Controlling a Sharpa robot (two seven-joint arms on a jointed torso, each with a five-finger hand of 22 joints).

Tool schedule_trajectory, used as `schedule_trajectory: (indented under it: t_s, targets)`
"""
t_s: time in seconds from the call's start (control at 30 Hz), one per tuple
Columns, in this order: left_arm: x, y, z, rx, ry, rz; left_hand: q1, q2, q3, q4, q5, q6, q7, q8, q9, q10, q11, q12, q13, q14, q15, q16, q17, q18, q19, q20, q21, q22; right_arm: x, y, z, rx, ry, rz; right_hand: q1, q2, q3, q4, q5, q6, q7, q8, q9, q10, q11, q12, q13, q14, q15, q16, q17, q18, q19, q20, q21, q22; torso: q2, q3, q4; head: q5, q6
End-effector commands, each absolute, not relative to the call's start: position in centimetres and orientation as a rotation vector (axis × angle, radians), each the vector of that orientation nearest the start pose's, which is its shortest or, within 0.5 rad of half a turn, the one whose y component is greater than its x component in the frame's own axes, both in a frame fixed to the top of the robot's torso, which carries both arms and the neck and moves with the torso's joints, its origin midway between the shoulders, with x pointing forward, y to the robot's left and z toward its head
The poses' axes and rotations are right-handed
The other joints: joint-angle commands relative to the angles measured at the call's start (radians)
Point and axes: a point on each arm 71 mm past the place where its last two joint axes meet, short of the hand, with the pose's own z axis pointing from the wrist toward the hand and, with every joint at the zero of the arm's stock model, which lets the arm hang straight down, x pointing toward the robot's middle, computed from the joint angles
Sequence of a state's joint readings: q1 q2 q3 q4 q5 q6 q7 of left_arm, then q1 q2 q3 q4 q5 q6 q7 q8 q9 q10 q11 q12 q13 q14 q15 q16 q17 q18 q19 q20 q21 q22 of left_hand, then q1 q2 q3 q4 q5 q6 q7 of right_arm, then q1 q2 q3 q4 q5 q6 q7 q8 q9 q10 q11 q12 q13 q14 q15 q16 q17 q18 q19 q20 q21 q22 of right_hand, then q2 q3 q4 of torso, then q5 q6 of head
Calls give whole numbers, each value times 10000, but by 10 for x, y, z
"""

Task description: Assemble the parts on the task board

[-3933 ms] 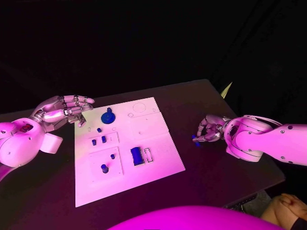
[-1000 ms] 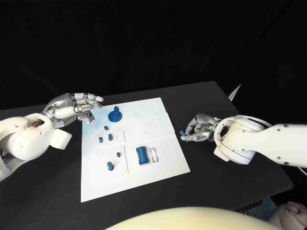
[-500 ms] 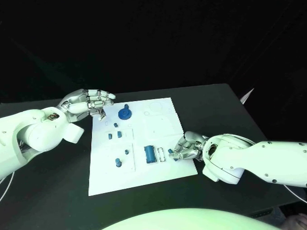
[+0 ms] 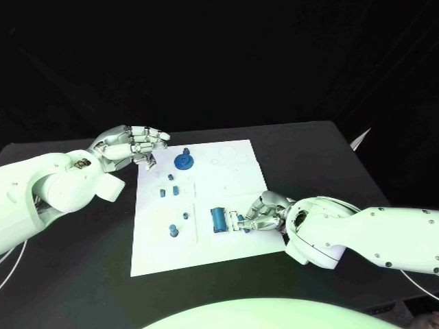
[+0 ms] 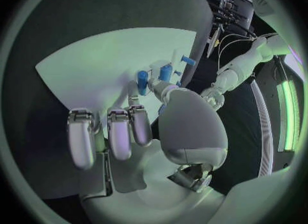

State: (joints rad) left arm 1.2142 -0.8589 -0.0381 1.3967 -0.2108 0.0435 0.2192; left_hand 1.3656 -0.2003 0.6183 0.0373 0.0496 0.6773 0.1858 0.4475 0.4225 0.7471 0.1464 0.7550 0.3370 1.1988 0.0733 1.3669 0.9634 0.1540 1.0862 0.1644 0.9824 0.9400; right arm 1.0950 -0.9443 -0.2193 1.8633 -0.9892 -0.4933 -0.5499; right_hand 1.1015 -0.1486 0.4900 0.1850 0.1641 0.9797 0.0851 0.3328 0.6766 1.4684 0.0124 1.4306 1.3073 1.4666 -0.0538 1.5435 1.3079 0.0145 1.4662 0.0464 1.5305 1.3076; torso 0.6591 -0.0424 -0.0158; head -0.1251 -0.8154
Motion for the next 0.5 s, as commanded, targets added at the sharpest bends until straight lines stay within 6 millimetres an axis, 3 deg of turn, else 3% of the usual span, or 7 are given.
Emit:
schedule_trajectory:
  t_s: [0.03,0.5]
  targets:
    - [502,233,-187,-8883,17664,-15773,18,36,54,-2,44,-32,277,39,-17,-29,-18,55,-10,-78,-7,59,-15,94,-88,-7,-40,-5,363,-187,-277,5732,21461,5777,-68,5,-11,50,-33,48,-3,-18,5,205,-43,54,1701,937,-62,29,2136,-55,943,-30,-9,2483,0,1,-1,63,-54]
    - [502,235,-187,-8911,17660,-15725,18,36,54,-2,44,-32,277,39,-17,-29,-18,55,-10,-78,-7,59,-15,94,-88,-7,-40,-5,362,-184,-274,5625,21264,5916,-83,26,11,40,6,64,-19,-4,16,211,-56,60,1706,938,-68,32,2141,-54,942,-34,-14,2481,-5,-10,3,100,-75]
